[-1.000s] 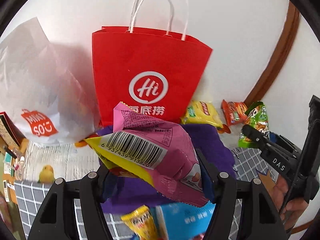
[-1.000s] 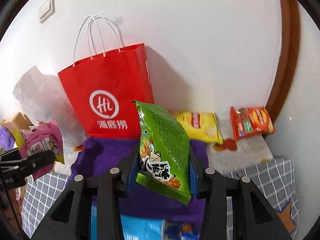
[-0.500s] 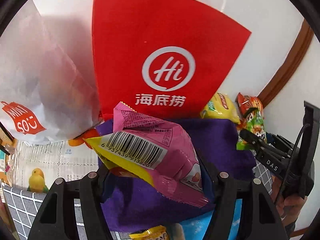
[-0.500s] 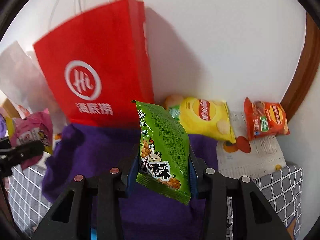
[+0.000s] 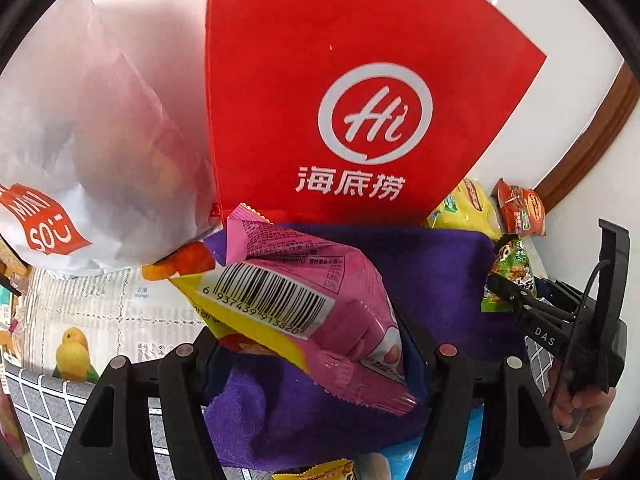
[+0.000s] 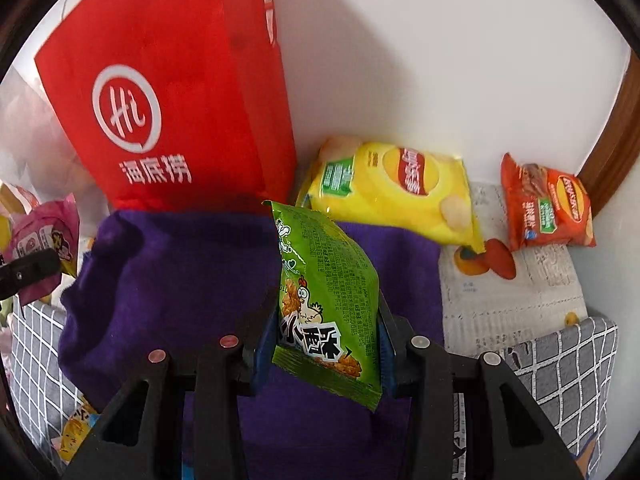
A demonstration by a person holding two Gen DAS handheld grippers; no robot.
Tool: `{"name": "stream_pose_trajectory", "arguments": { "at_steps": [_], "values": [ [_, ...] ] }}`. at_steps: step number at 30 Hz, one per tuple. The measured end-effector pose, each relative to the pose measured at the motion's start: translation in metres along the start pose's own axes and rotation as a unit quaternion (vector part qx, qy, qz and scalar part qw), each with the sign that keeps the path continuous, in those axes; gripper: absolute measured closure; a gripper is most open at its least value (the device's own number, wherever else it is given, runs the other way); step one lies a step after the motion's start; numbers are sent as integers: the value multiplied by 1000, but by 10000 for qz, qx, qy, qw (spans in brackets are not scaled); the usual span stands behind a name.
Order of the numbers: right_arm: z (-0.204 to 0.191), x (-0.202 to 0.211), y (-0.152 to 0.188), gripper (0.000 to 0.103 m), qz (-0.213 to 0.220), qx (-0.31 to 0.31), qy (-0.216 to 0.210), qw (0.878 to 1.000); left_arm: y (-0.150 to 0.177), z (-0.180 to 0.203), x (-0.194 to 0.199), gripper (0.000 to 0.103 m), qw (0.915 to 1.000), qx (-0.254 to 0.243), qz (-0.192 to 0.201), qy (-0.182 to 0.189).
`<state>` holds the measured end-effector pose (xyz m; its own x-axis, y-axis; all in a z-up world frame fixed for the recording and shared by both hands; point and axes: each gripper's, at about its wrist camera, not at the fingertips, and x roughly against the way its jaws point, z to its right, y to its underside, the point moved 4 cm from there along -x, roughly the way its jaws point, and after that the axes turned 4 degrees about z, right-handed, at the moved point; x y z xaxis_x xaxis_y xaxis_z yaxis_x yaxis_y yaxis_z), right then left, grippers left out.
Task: Organize snacks
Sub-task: 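Carry the green packet with the right gripper onto the purple cloth while the left carries the pink-yellow packet, then release the green packet on the purple cloth with the right gripper while the left releases the pink-yellow packet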
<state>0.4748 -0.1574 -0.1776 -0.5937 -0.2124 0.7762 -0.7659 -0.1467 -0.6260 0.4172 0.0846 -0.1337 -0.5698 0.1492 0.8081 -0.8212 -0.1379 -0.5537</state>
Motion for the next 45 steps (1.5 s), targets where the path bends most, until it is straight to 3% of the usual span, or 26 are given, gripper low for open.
{"name": "stream_pose_trajectory", "arguments": {
  "at_steps": [17,21,25,45],
  "values": [
    [-7,-18,9,58,-370,220,44,9991,8,9,-17,36,9995,-132,-271,132],
    [-10,-13,8,38,-326,351,94,9988,11,12,-20,36,9993,-174,-309,120],
    [-15,-1,3,35,-136,460,88,9988,12,14,-21,36,9992,-201,-324,110],
    [-16,22,-4,35,166,287,-14,9995,16,28,-25,36,9979,-426,-379,321]
  ]
}}
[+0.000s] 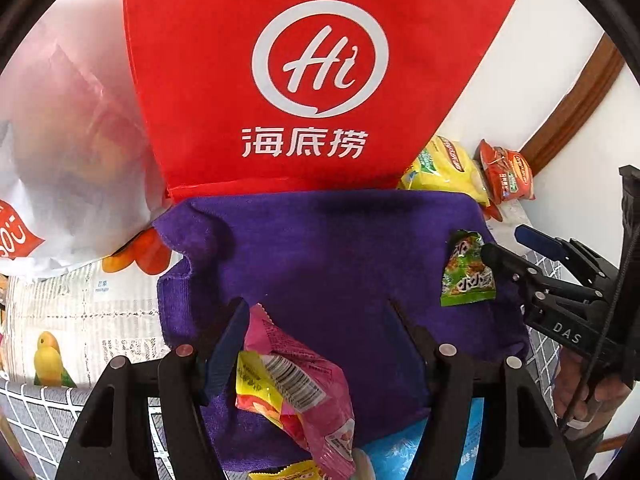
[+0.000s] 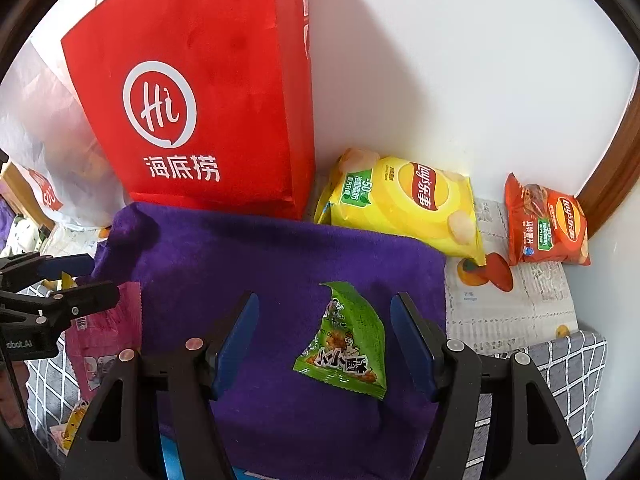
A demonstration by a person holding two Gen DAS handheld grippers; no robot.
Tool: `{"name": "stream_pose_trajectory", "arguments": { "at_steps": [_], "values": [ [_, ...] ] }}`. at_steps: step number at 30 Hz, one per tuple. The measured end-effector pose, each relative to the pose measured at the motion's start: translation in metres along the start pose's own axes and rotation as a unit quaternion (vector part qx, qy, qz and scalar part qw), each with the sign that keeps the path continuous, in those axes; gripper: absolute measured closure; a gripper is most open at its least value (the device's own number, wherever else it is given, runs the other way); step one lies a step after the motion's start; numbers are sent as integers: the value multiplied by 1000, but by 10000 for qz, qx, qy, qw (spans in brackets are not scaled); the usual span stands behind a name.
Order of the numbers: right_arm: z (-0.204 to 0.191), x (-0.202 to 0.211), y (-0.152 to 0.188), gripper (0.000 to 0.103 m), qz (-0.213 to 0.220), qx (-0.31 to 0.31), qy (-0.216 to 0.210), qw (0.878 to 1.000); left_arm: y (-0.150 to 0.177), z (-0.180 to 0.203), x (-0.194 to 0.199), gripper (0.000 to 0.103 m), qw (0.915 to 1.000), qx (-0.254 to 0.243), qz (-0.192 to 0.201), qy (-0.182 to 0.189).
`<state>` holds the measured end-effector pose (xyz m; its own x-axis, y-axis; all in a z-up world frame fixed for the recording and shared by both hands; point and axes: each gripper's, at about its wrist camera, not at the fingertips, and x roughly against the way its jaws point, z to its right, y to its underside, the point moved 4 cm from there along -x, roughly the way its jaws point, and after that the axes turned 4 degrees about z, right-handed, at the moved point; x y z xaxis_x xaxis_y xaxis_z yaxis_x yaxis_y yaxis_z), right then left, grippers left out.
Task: Organize snacks
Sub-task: 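Release the green packet on the purple cloth with the right gripper while the left releases the pink-yellow packet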
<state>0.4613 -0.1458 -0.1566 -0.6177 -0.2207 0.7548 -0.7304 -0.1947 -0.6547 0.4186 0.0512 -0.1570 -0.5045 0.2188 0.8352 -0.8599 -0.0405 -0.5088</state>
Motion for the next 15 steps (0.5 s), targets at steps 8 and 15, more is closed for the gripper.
{"name": "stream_pose_trajectory", "arguments": {
  "at_steps": [8,15],
  "values": [
    [-1,4,-2,35,43,-88,-62,9999,-4,6,16,24,9996,-60,248,90],
    [-2,19,-7,35,229,-214,-111,9994,-7,10,39,20,9989,-68,469,67]
  ]
}}
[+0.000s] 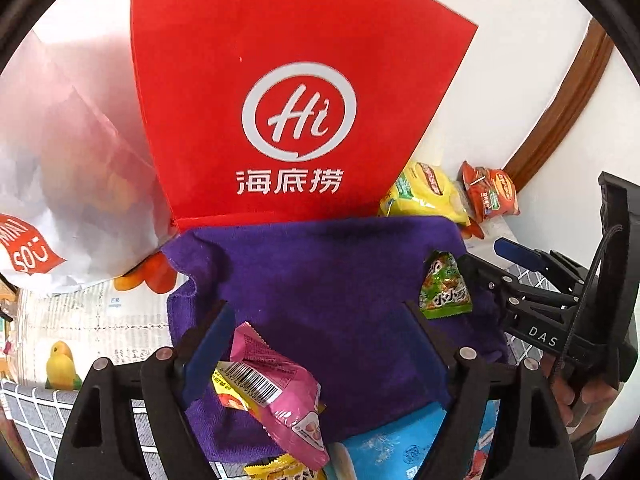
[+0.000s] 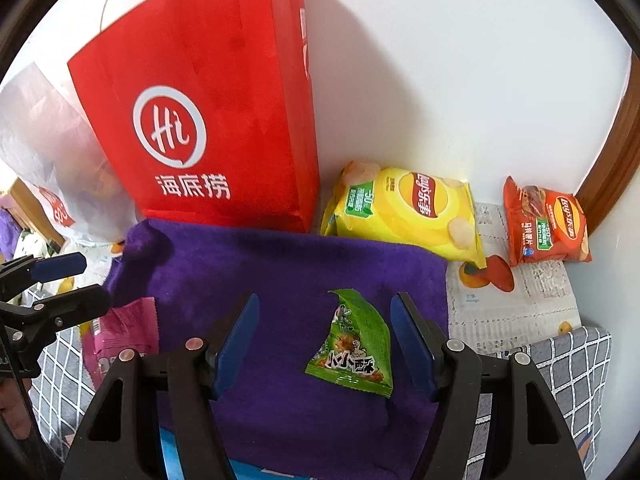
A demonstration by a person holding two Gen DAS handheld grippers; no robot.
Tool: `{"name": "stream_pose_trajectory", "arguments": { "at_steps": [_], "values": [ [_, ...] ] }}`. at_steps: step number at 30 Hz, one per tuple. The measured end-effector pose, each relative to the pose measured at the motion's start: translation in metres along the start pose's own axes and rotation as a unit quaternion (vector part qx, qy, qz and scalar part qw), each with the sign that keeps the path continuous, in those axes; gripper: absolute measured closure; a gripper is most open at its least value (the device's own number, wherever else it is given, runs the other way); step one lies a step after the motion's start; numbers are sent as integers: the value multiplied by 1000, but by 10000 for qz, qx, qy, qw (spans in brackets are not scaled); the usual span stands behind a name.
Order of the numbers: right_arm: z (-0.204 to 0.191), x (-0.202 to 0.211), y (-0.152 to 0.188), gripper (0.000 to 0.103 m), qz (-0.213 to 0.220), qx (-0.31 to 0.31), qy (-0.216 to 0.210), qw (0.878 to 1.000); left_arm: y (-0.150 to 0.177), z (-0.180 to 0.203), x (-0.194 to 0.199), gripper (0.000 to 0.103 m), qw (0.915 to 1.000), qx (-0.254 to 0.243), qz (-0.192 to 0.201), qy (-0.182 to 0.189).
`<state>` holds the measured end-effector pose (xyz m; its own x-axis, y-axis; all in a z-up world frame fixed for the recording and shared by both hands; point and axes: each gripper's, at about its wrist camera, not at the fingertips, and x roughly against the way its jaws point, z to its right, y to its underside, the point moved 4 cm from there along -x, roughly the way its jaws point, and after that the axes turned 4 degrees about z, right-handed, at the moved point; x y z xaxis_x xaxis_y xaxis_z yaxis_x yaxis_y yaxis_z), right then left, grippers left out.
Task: Organize snacks
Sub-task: 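Release the green packet on the purple cloth with the right gripper while the left releases the pink-yellow packet, then move both grippers back and grasp the blue snack packet with the right gripper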
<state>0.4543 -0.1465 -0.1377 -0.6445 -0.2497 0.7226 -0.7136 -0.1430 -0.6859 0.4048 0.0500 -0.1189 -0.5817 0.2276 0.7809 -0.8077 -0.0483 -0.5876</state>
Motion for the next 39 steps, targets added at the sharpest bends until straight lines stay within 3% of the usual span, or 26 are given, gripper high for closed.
{"name": "stream_pose_trajectory", "arguments": {
  "at_steps": [10,16,22,32,39],
  "values": [
    [-6,34,-4,35,565,-90,93,9983,0,5,17,20,9998,-121,142,25],
    [1,60,12,35,680,-167,166,9974,-6,14,45,20,9977,-268,627,50],
    [9,95,33,35,584,-451,100,9972,-5,24,67,20,9973,-207,689,120],
    [0,149,81,35,446,-481,-341,9973,42,50,137,20,9942,-381,1007,39],
    [-3,171,114,35,379,-325,-37,9987,77,51,157,20,9945,-161,977,-342]
  ]
}}
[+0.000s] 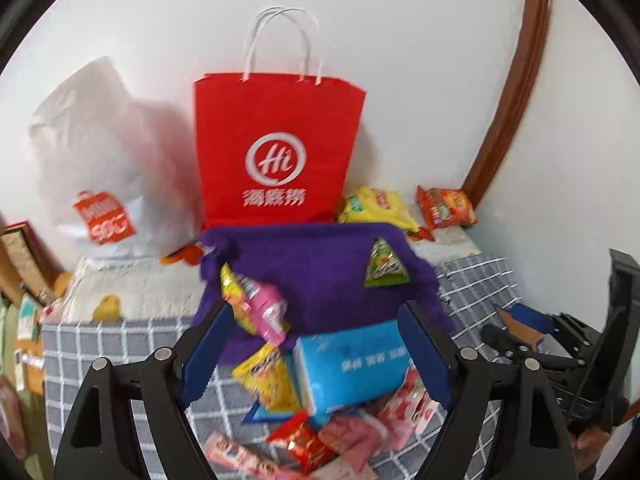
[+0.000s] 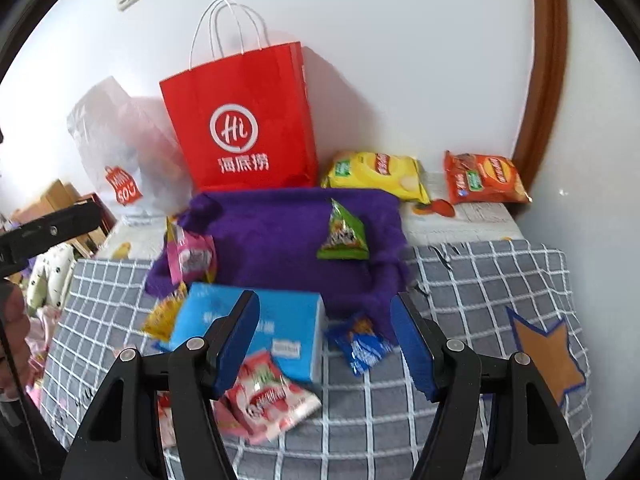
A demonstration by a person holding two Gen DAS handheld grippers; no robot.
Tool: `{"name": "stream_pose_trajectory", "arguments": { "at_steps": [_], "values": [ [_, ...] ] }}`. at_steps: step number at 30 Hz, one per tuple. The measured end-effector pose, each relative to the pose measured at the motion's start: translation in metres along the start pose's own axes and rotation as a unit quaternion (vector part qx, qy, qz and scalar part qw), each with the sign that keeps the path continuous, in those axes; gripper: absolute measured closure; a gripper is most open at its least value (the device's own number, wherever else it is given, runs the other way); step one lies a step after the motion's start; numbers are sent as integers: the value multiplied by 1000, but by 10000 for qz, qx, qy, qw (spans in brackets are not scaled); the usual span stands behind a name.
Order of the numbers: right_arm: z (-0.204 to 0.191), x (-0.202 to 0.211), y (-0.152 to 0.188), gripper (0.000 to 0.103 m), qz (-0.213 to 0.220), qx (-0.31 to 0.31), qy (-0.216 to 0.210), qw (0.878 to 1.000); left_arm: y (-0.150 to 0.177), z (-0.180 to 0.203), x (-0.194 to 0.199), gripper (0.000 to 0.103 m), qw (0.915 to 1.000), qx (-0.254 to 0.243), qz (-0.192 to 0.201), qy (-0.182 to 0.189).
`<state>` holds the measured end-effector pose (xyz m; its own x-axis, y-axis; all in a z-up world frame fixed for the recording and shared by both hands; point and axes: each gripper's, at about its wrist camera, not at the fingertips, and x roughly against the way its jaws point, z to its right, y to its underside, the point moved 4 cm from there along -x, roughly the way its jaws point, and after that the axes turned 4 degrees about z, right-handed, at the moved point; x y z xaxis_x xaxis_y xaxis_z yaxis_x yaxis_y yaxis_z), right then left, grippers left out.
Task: Organize snacks
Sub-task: 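Move both grippers back and grasp the blue snack packet with the right gripper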
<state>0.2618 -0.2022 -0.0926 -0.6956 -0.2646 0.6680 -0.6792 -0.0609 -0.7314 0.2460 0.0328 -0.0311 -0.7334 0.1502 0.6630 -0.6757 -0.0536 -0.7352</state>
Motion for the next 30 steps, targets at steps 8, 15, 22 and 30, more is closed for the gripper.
{"name": "stream_pose_trajectory", "arguments": {
  "at_steps": [8,15,22,30],
  "values": [
    [8,16,27,35,125,-234,73,9996,32,-7,20,20,9998,125,62,-170],
    [6,18,47,35,156,-51,233,9996,58,-26,26,20,9983,262,-57,-514],
    [15,3,66,35,77,-97,238,9996,79,-43,20,20,9969,621,-223,-431],
    [34,-36,71,38,-22,86,363,9993,95,-59,-3,20,9940,694,-487,-692]
  ]
}}
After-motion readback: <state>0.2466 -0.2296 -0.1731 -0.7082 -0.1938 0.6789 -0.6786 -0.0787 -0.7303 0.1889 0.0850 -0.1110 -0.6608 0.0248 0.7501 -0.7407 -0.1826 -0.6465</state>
